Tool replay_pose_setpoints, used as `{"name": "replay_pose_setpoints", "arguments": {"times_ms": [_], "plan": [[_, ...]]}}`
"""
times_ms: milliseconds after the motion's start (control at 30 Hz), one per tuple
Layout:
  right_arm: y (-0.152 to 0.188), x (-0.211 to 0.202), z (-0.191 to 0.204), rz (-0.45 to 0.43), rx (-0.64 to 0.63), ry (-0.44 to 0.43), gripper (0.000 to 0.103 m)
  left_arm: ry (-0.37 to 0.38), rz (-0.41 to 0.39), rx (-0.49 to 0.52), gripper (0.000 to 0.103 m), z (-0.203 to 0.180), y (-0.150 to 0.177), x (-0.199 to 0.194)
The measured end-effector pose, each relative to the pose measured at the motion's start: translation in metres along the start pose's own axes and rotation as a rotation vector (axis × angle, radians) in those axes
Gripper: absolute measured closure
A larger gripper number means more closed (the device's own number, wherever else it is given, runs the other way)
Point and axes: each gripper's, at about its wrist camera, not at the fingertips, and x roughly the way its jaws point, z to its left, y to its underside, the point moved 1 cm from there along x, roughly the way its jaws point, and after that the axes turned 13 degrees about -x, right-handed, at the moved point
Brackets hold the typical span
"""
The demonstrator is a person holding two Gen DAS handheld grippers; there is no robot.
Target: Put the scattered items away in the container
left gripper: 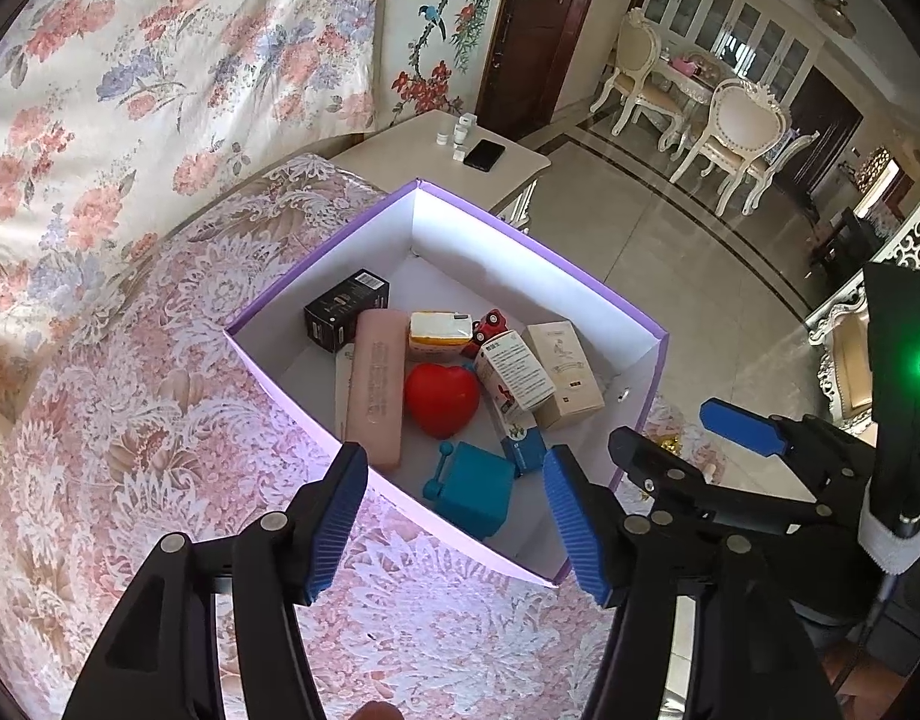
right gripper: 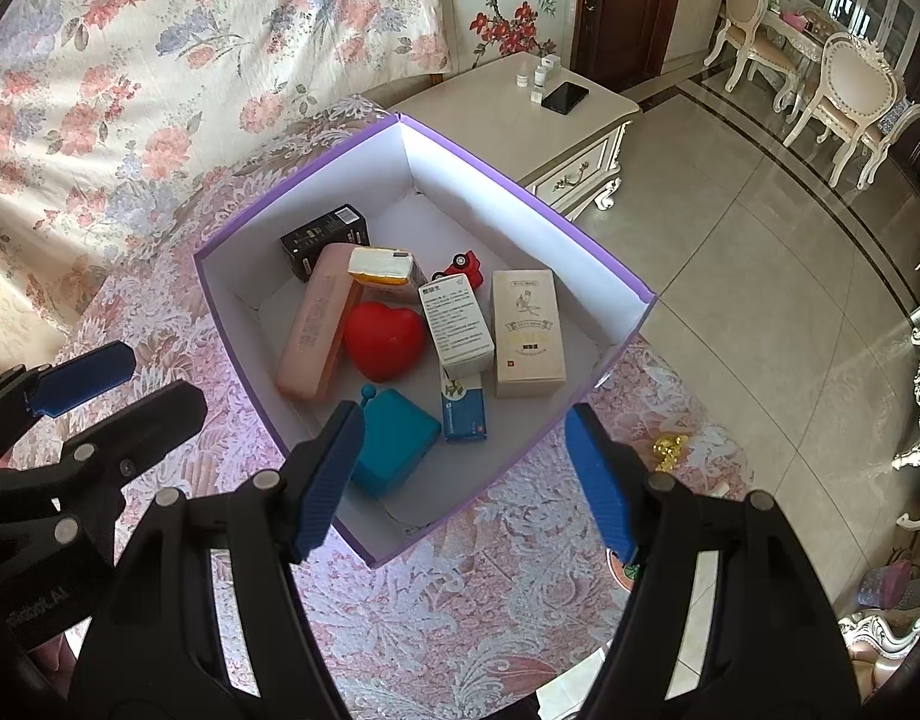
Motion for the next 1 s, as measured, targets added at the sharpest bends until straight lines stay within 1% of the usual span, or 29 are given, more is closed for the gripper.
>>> {"name": "replay_pose_setpoints", "arguments": {"times_ms": [800, 1000], "plan": [[0.0005, -0.0003, 0.0001, 0.003, 0.002, -0.002, 0.031, -0.021, -0.001, 0.006, 0.041, -0.0009, 0.0005, -0.0014], [0.0005, 0.0005, -0.0002, 0.002, 0.003, -0.005, 0.031, -0.025, -0.019, -0.012, 0.037, 0.0019, 0.0008, -0.0021]]}}
